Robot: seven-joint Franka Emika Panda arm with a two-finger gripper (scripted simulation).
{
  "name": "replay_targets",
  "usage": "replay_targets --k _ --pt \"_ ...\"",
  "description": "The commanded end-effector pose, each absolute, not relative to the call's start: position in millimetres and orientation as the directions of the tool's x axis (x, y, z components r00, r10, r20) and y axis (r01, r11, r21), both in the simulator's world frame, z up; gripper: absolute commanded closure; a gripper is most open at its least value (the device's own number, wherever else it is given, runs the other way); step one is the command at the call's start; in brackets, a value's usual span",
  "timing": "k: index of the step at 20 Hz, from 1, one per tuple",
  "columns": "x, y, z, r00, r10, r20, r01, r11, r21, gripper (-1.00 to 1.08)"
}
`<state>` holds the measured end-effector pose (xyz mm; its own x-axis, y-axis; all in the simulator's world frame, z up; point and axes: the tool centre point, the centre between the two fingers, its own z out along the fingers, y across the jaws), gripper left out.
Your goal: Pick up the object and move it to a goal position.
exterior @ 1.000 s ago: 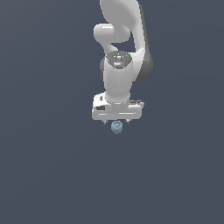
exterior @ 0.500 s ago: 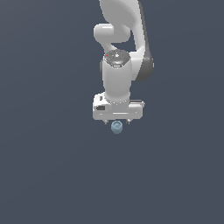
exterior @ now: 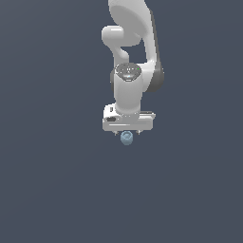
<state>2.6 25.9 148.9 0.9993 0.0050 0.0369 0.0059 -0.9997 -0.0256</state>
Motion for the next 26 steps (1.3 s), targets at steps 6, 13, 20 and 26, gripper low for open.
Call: replay_targets --k 6,13,20,26 --pt "-28.6 28.5 103.9 1.0 0.0 0.009 0.0 -1.0 -0.006 -0.92" --pt "-40.0 29.3 89.9 1.0 -0.001 0.0 -0.001 -1.0 0.0 -0.92" --pt "-39.6 29.3 78.7 1.0 -0.001 0.0 -0.001 -1.0 -0.001 -0.92" --pt "-41.1 29.4 49.8 1.0 -0.001 0.0 -0.001 -1.0 -0.001 -0.92"
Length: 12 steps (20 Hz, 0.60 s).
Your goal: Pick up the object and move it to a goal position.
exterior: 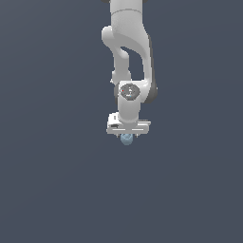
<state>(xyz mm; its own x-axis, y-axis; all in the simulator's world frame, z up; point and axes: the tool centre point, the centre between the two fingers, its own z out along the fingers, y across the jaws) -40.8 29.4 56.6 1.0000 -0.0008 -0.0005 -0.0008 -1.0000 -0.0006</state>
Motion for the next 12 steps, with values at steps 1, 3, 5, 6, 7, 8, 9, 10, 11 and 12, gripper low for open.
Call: replay_targets --k 1,3,5,6,7,8,9,10,11,12 --pt "-41.1 29.3 46.5 1.0 -0.001 0.0 -0.001 -1.0 0.0 -0.92" --pt "-40.8 29.3 42.0 1.0 -0.001 0.0 -0.001 -1.0 0.0 -0.92" --pt "-40.4 29.3 39.9 1.0 -0.001 0.0 -0.001 -1.0 0.0 -0.92" --pt "-40.3 29.3 39.7 1.0 -0.001 0.0 -0.001 -1.0 0.0 -0.92" --pt "-40.3 29.3 39.7 1.0 -0.001 0.0 -0.001 -1.0 0.0 1.08" --pt "-40.3 29.3 39.7 1.0 -0.001 0.0 -0.001 -1.0 0.0 1.08" --pt "-40.3 29.3 39.7 1.0 -0.001 0.0 -0.001 -1.0 0.0 1.08" --pt "-40.3 29.3 39.7 1.0 -0.001 0.0 -0.001 -1.0 0.0 1.08" --pt "-40.3 29.3 39.7 1.0 -0.001 0.0 -0.001 -1.0 0.0 1.08" --pt "-40.3 29.3 39.7 1.0 -0.001 0.0 -0.001 -1.0 0.0 1.08"
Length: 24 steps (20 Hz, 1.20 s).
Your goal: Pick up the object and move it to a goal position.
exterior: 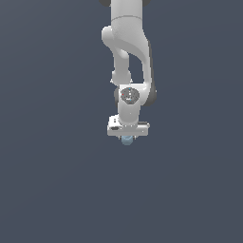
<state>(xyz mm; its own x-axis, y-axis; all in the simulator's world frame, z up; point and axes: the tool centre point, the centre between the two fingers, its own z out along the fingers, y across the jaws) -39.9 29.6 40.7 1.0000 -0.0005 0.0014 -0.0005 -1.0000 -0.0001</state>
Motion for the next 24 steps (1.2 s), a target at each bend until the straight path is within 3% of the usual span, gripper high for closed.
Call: replay_targets --k 1,12,24 --pt "-40.3 29.3 39.7 1.0 -0.001 0.0 -0.001 -1.0 0.0 1.08" --pt "-31.6 20.9 50.7 1.0 -0.001 0.001 -0.001 -1.0 0.0 1.08" --pt "17.0 -28.2 108.3 1.0 -0.001 0.001 -0.001 -1.0 -0.001 1.08"
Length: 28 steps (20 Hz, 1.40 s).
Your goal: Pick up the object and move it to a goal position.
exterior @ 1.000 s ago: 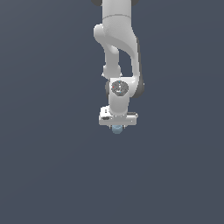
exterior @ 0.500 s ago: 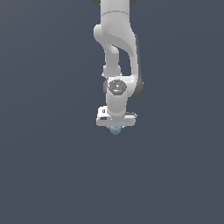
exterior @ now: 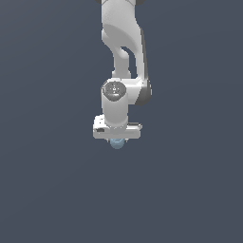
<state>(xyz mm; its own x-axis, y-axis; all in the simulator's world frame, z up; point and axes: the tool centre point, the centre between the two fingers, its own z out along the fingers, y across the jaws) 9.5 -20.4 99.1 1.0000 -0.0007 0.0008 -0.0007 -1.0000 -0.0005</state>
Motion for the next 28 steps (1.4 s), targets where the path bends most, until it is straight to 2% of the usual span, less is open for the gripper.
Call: replay_targets --k 1,16,28 --pt "22.3 -33.4 114.5 1.0 -0.001 0.001 -0.001 -1.0 -0.001 1.08" --pt "90.8 -98.3 190.4 1.0 -0.001 0.0 -0.001 -1.0 0.0 1.08" --pt "121.2 -124.6 221.2 1.0 -0.001 0.0 -0.001 -1.0 0.0 1.08"
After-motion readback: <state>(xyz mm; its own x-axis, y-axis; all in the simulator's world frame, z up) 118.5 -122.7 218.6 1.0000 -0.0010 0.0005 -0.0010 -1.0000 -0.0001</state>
